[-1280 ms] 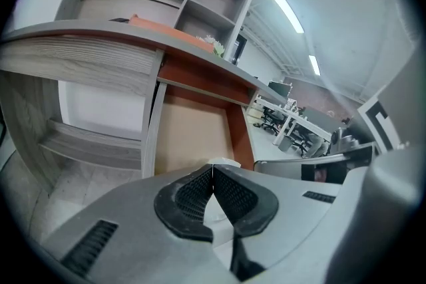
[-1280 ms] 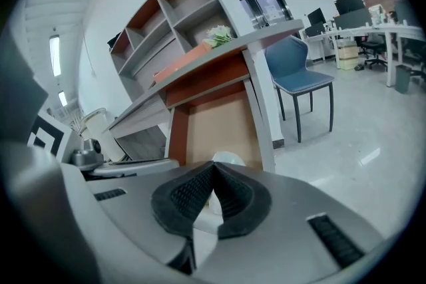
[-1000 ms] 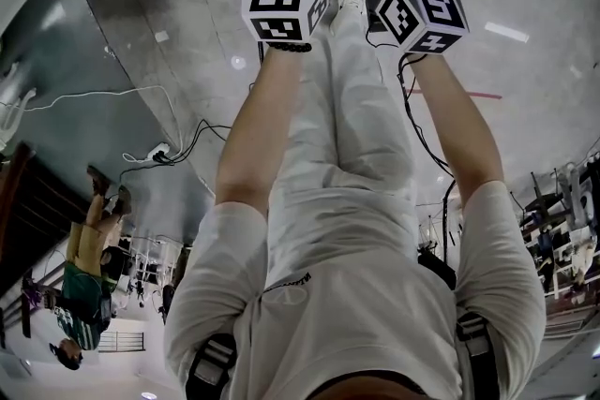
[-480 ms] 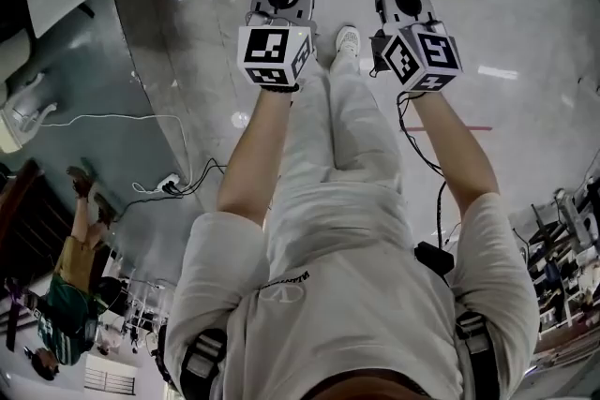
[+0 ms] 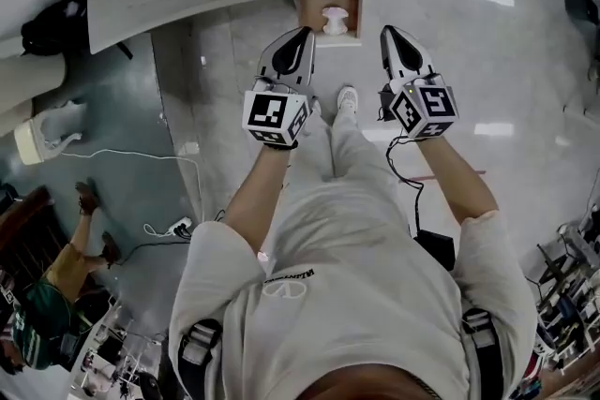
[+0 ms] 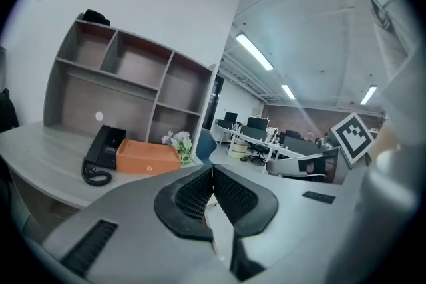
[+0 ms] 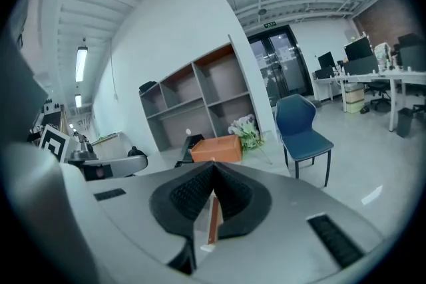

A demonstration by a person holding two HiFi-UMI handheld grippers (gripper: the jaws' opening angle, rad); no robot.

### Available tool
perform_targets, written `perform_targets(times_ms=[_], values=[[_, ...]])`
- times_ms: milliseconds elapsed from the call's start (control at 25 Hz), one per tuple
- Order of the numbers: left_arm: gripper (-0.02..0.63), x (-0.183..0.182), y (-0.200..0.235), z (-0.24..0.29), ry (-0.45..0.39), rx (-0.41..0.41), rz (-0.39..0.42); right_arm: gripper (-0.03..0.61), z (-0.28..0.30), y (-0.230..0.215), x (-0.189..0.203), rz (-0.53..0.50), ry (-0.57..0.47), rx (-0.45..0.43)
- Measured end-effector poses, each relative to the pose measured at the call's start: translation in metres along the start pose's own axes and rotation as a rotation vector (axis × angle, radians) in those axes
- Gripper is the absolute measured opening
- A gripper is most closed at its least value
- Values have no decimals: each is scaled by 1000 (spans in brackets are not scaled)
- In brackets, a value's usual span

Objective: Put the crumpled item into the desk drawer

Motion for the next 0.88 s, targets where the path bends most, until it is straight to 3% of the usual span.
perform_targets(times_ms=[200,560,880], values=[[3,-40,7,-44,-37,-29,-16,-2,-54,25,-40,-6,-64,18],[3,-102,14,-99,-136,-103,53,-2,-125,56,-111,-120,-225,33],[3,-154,13,-131,-248,-137,115,-2,-170,59,-146,-88,-314,53]])
Point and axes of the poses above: the fingertips, and each gripper's own axes: z forward along the fingers, y to its left, x out of its underside, the point moved 7 cm from there along -z, backward along the fingers, and after that the axes turned 11 degrees about z, right-handed, at the moved point
